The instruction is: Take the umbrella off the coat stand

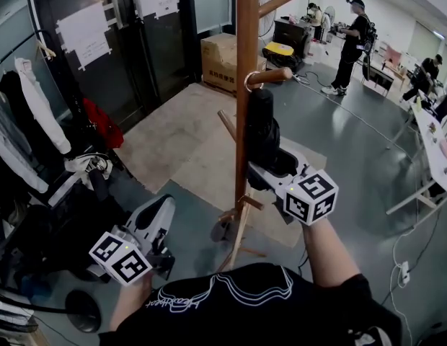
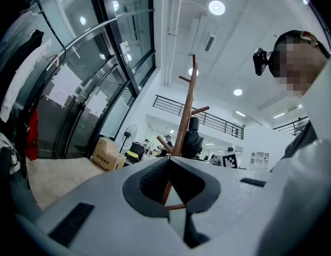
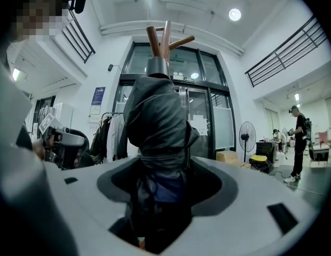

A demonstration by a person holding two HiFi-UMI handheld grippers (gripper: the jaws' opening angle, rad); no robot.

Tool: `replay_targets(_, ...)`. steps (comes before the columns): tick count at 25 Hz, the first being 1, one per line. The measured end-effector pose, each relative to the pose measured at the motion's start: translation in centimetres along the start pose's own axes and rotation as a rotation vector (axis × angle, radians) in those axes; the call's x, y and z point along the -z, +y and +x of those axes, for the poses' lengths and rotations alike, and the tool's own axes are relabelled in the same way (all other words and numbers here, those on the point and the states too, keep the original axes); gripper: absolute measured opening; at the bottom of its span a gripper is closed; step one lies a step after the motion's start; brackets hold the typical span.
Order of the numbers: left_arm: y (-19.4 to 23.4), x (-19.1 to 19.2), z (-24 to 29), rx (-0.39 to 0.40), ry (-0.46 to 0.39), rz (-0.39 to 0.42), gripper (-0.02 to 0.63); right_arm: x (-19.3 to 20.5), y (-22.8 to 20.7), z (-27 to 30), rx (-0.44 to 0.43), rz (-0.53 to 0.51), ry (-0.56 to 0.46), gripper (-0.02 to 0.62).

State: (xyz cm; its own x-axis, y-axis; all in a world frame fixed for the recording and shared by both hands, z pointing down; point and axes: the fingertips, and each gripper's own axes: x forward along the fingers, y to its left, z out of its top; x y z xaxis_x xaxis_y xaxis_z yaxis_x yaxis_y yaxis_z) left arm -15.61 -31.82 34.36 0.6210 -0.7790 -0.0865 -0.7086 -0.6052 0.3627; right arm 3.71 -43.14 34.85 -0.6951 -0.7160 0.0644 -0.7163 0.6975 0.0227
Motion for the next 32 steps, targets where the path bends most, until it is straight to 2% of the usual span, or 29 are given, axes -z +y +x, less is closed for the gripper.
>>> replay_targets(6,0.5,0.0,-0.2,-0.008,-0.004,-0.002,0.006,-0.1,0.0,0.0,0.002,-0.022,-0.006,0.258)
replay_targets(20,0.5,-0.1,-0.6,-0.009,-0.009,-0.003,0.006,-0.4,0.2,-0.2,0.016,-0.022,-0.022,0.245)
replay_targets(32,-1.2,0.0,-1.1,0.010,0.005,-0.001,0.006,-2.9,1.3,-3.2,0.020,-0.006,-0.080,0.242)
